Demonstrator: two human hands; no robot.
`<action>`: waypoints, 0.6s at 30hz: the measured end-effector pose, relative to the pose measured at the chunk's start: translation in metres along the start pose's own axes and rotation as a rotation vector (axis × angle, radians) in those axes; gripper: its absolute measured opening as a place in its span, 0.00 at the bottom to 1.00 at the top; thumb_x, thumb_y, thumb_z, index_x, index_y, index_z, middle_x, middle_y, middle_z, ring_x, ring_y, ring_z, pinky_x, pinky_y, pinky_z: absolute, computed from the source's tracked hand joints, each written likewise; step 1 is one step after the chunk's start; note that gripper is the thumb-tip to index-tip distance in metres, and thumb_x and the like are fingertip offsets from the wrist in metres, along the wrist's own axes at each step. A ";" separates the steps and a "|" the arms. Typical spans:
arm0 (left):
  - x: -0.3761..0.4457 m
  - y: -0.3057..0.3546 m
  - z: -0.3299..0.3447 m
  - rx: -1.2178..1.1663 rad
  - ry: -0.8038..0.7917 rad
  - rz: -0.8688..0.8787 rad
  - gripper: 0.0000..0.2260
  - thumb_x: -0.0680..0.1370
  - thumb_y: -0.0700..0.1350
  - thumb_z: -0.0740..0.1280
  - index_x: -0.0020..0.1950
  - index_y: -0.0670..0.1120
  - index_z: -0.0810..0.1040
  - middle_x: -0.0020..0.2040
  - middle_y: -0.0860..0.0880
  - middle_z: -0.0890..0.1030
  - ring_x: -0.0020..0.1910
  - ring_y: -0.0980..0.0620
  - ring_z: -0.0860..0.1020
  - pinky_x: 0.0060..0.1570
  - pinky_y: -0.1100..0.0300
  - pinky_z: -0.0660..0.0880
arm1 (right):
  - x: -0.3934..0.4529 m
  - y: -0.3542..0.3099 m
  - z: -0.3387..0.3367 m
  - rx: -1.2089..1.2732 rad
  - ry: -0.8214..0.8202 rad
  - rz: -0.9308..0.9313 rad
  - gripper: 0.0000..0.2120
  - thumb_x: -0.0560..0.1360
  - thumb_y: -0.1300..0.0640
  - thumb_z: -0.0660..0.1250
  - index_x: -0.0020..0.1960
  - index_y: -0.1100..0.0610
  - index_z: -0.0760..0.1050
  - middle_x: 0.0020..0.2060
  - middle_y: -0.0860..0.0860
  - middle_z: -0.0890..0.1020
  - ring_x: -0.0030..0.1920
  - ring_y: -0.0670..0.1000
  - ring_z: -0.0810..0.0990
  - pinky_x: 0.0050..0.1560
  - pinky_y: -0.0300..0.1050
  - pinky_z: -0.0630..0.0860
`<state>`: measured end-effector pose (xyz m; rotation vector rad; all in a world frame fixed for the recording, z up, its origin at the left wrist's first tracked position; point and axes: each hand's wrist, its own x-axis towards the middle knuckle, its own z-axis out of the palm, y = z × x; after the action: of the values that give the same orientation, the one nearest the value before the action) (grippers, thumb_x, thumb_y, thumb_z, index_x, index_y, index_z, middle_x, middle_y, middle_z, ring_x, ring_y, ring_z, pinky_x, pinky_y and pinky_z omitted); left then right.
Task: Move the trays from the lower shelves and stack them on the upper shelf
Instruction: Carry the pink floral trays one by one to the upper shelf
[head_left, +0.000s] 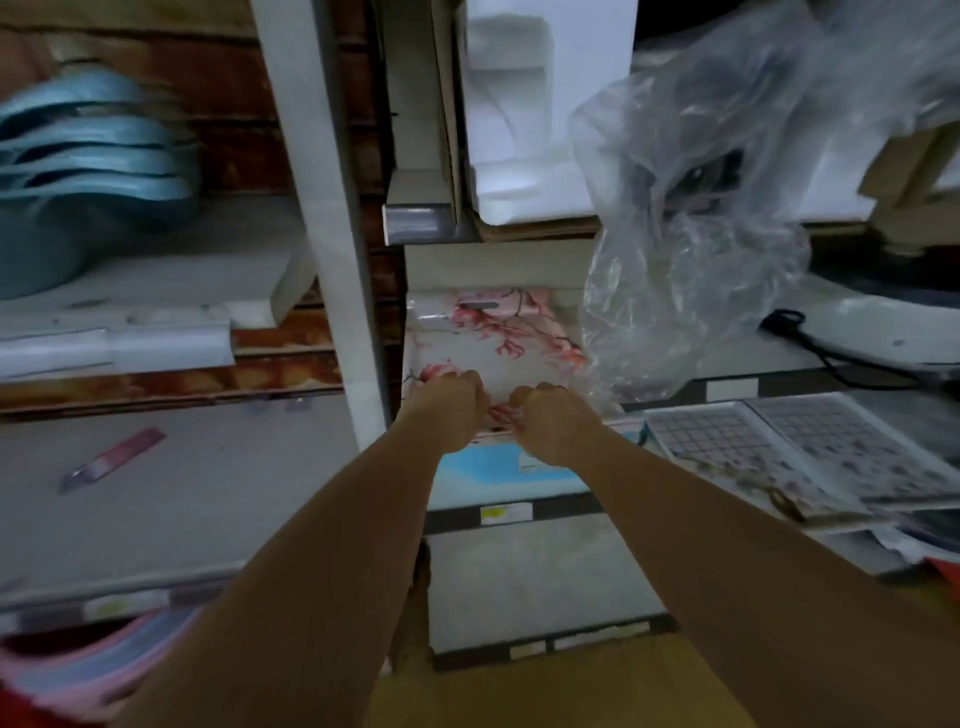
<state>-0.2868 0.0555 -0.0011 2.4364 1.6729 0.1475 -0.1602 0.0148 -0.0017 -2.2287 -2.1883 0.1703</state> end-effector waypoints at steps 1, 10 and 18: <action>-0.003 0.001 0.003 -0.003 -0.003 -0.016 0.15 0.82 0.48 0.53 0.60 0.41 0.72 0.57 0.41 0.78 0.56 0.42 0.77 0.58 0.49 0.74 | 0.000 0.003 0.003 -0.011 -0.008 -0.020 0.19 0.80 0.57 0.58 0.70 0.58 0.67 0.63 0.59 0.74 0.63 0.59 0.73 0.65 0.51 0.70; -0.012 0.008 0.020 -0.011 -0.022 -0.043 0.16 0.82 0.49 0.54 0.66 0.44 0.72 0.63 0.43 0.75 0.60 0.45 0.75 0.60 0.54 0.73 | 0.005 0.019 0.015 0.028 -0.074 -0.101 0.21 0.79 0.59 0.59 0.71 0.59 0.67 0.62 0.59 0.75 0.62 0.58 0.74 0.61 0.49 0.70; -0.011 -0.003 0.027 0.050 -0.076 -0.051 0.19 0.83 0.50 0.53 0.70 0.45 0.68 0.64 0.43 0.75 0.62 0.45 0.74 0.64 0.52 0.71 | 0.007 0.012 0.019 0.041 -0.092 -0.081 0.21 0.78 0.59 0.59 0.71 0.57 0.67 0.60 0.57 0.77 0.60 0.58 0.75 0.62 0.51 0.69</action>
<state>-0.2886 0.0434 -0.0276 2.4007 1.7239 0.0060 -0.1499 0.0201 -0.0221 -2.1478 -2.2940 0.3202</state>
